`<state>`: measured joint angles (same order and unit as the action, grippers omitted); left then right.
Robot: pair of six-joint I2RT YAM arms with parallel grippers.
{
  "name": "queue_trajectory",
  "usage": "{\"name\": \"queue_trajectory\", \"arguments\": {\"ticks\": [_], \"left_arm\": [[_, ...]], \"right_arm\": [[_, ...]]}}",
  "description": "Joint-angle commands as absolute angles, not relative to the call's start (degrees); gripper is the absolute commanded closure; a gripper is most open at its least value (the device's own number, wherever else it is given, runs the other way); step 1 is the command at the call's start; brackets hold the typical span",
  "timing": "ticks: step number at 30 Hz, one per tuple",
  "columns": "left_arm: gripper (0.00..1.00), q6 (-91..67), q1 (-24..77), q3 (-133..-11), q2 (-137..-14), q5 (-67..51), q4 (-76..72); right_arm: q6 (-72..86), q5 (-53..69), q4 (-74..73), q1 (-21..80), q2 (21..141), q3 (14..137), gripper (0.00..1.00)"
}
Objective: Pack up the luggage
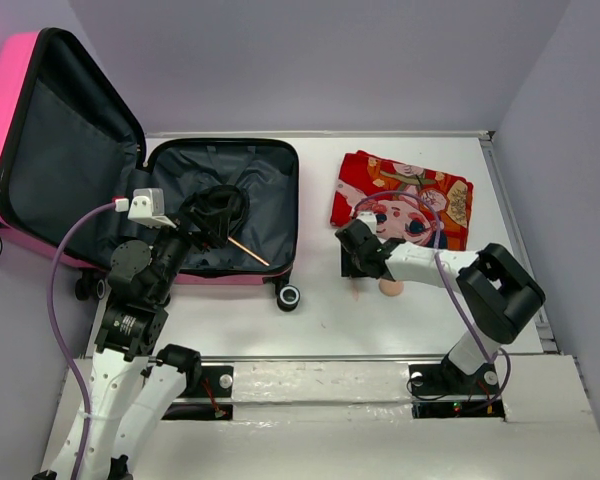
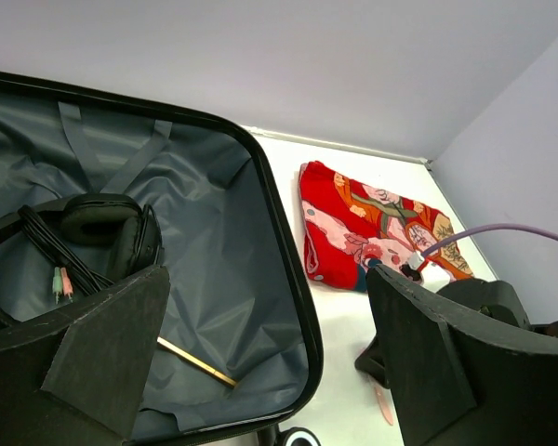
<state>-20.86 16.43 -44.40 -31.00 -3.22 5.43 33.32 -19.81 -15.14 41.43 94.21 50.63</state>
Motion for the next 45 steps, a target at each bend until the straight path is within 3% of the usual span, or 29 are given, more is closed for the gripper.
{"name": "queue_trajectory", "arguments": {"ticks": [1, 5, 9, 10, 18, 22, 28, 29, 30, 32, 33, 34, 37, 45], "left_arm": [[0.02, -20.4, 16.7, -44.8, -31.3, -4.3, 2.8], [0.02, -20.3, 16.7, -44.7, -31.2, -4.3, 2.7], [0.02, -20.2, 16.7, -44.7, -31.0, -4.1, 2.8], [0.02, -20.2, 16.7, -44.7, -30.9, -4.0, 2.8], [0.02, -20.2, 16.7, -44.8, -30.8, -4.0, 2.8], [0.02, -20.2, 16.7, -44.8, -30.7, -4.3, 2.7], [0.02, -20.4, 16.3, -44.7, -30.4, -4.3, 2.6], [0.02, -20.3, 16.3, -44.7, -30.3, -4.2, 2.6], [0.02, -20.3, 16.3, -44.7, -30.3, -4.2, 2.6], [0.02, -20.3, 16.3, -44.7, -30.1, -3.9, 2.7], [0.02, -20.1, 16.3, -44.7, -30.2, -3.5, 2.8], [0.02, -20.1, 16.3, -44.8, -30.1, -3.4, 2.9], [0.02, -20.0, 16.7, -44.9, -30.0, -3.6, 3.1], [0.02, -20.1, 18.2, -45.3, -29.5, -5.2, 2.8]], "right_arm": [[32.6, -20.4, -22.0, 42.7, 95.0, 49.8, 0.51], [32.6, -20.3, -24.2, 45.1, 95.8, 51.3, 0.6], [32.4, -22.0, -25.0, 45.1, 97.7, 52.4, 0.89], [32.4, -23.0, -25.0, 45.1, 97.7, 52.6, 0.93], [29.5, -25.6, -23.3, 45.1, 85.7, 54.8, 0.93], [25.8, -14.5, -14.8, 45.1, 77.9, 58.4, 0.93], [25.3, -1.2, -6.7, 45.6, 87.8, 75.6, 0.93], [25.8, 2.2, -5.0, 46.1, 90.1, 81.2, 0.91], [27.7, 3.7, -4.1, 46.1, 92.4, 84.1, 0.83], [28.8, 6.3, -3.2, 46.1, 98.1, 90.4, 0.52], [30.0, 5.4, -3.8, 46.1, 98.8, 91.0, 0.3], [29.9, 2.8, -4.5, 46.1, 97.9, 90.5, 0.21], [28.8, -2.9, -5.3, 44.1, 93.2, 80.8, 0.16], [36.9, -19.8, -18.7, 33.5, 69.6, 45.2, 0.31]]}}
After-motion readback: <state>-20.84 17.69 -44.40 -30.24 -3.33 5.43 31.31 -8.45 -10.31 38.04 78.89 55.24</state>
